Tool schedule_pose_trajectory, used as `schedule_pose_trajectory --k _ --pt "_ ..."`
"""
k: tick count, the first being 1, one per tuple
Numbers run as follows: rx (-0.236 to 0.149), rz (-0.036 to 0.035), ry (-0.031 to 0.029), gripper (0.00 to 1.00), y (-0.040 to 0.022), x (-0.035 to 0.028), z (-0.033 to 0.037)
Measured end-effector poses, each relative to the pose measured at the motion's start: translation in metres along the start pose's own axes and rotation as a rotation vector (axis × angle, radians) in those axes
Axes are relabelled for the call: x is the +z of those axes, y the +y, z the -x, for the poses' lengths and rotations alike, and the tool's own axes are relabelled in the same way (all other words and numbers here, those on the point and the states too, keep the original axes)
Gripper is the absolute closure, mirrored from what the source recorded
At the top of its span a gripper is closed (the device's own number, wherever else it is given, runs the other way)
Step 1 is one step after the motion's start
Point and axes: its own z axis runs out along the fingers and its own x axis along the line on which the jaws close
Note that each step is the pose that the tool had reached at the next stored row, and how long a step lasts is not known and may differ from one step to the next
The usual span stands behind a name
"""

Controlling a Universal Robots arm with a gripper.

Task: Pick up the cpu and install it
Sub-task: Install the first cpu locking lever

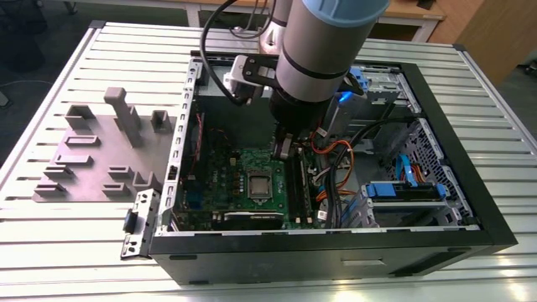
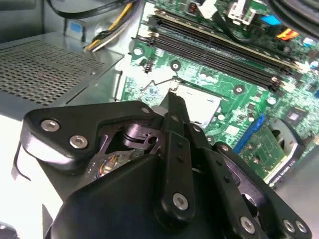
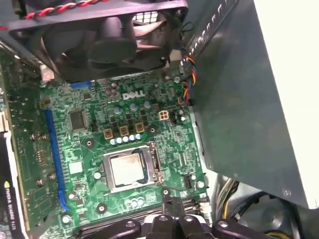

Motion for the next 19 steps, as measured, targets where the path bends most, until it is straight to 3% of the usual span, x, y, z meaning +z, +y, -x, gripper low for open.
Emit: schedule_pose_trajectory --k 2,3,5,8,9,19 --pt "-0.006 0.0066 -0.0269 0.89 -0.0002 0.0001 0.0001" --pt "-0.007 0.0081 -0.0328 0.89 -0.0003 0.0003 0.0001" --pt "-0.008 0.0080 -0.0322 0.89 -0.0004 0.0004 0.0002" --pt "-0.008 0.0056 -0.0201 0.89 -0.0005 0.0003 0.0003" --pt "-0.008 0.0056 -0.0200 0.89 -0.0005 0.0003 0.0002" --pt "-0.009 0.0085 -0.0339 0.89 -0.0041 0.0032 0.0056"
